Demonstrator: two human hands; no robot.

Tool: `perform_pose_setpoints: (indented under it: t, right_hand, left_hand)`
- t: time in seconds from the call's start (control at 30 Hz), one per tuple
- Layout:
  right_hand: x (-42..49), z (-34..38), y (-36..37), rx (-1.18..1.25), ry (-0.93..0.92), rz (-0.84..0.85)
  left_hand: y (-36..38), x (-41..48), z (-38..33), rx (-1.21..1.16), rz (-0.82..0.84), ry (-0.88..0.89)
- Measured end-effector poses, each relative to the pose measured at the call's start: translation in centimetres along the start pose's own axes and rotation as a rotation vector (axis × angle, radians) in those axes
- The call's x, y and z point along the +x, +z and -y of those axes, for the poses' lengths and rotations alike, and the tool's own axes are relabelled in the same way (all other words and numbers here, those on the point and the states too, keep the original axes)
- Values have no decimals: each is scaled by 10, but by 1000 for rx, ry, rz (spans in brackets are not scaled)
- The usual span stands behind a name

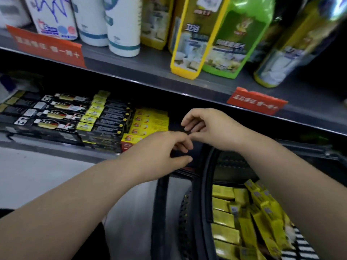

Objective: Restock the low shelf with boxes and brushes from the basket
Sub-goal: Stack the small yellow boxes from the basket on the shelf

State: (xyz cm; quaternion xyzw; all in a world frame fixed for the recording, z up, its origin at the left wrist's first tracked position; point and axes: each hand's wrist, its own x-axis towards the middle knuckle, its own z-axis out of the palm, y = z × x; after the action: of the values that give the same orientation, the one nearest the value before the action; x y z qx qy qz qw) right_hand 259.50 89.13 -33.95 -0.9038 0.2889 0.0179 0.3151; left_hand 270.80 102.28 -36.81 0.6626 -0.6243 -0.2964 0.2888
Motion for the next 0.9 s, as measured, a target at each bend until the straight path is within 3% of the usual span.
perform_pose_setpoints:
  t: [0.2,0.4,0.53,0.77,0.83,0.9]
  right_hand:
    - [-115,-58,-8,197,113,-46]
    - [-210,-185,33,-234,531,76]
    - [-237,-234,51,-331,826,230]
    - [-208,-231,63,-468,812,270]
    - [-207,-215,42,-518,769,198]
    - [-206,-195,23,-418,743,33]
  left_hand:
    - [54,15,-69,17,136,204]
    - [122,24,-95,17,318,198]
    - [151,28,-103,-29,344,142]
    - [174,33,-98,-96,386,4]
    - [175,33,-92,-101,396,-47]
    - [176,33,-89,-79,386,-101]
